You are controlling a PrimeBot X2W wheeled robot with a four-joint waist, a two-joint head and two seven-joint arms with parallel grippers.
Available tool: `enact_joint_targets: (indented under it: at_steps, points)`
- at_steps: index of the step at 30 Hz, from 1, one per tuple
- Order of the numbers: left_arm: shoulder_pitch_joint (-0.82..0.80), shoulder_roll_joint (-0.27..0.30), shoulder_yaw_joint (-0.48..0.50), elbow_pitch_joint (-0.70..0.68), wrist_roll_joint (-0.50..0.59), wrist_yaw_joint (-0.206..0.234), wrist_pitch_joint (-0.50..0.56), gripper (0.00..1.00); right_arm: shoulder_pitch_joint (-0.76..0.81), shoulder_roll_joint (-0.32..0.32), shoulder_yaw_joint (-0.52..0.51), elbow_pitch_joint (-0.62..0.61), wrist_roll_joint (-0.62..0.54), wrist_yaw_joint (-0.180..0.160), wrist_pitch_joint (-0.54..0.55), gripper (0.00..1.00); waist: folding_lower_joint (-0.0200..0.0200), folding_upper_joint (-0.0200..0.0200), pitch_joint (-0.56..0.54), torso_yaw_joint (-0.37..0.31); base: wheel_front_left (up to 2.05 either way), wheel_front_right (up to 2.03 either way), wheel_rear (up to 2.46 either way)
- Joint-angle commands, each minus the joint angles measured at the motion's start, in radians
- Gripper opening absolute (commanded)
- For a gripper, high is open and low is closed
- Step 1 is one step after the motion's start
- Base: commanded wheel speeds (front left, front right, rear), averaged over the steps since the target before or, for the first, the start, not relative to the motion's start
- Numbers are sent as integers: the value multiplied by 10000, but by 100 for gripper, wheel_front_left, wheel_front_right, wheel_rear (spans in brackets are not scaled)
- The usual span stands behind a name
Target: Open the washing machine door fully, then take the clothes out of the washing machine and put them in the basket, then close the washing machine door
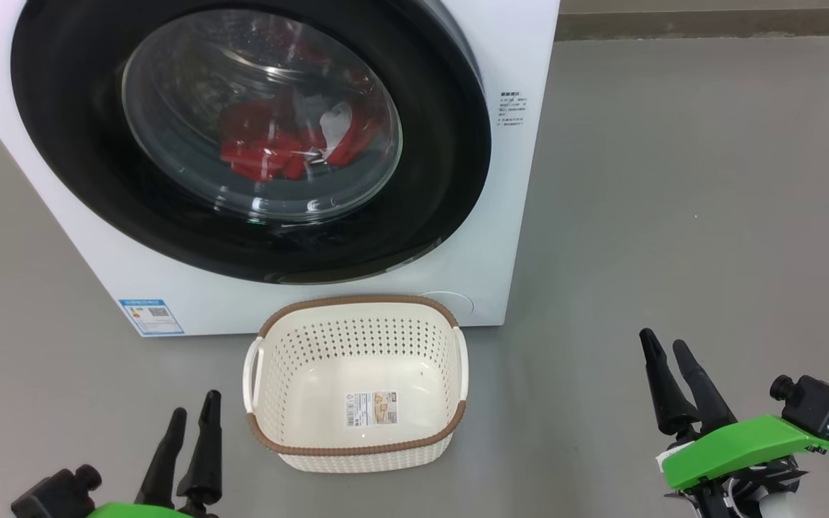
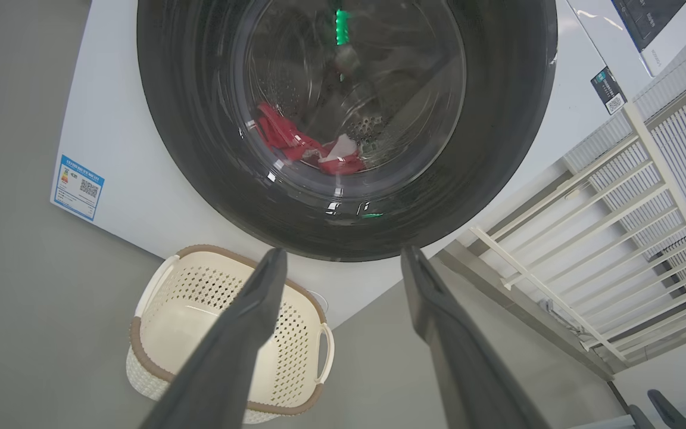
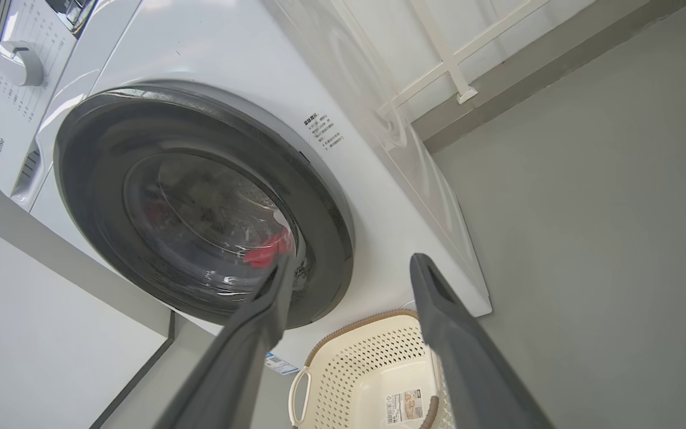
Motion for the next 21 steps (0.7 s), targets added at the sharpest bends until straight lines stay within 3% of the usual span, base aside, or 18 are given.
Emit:
enact_joint_targets:
  at_steps: [1, 21]
  points:
    - [-476, 66, 156, -345, 384, -47, -126, 100, -500, -120, 217, -305, -341, 49, -143, 100, 0, -1, -8, -3, 0, 0, 0]
    - [-539, 84, 278, -440, 2492, -59, -684, 100, -678, -138, 290, -465, -2418, 63, -694, 100, 0, -1, -40, -65, 0, 0, 0]
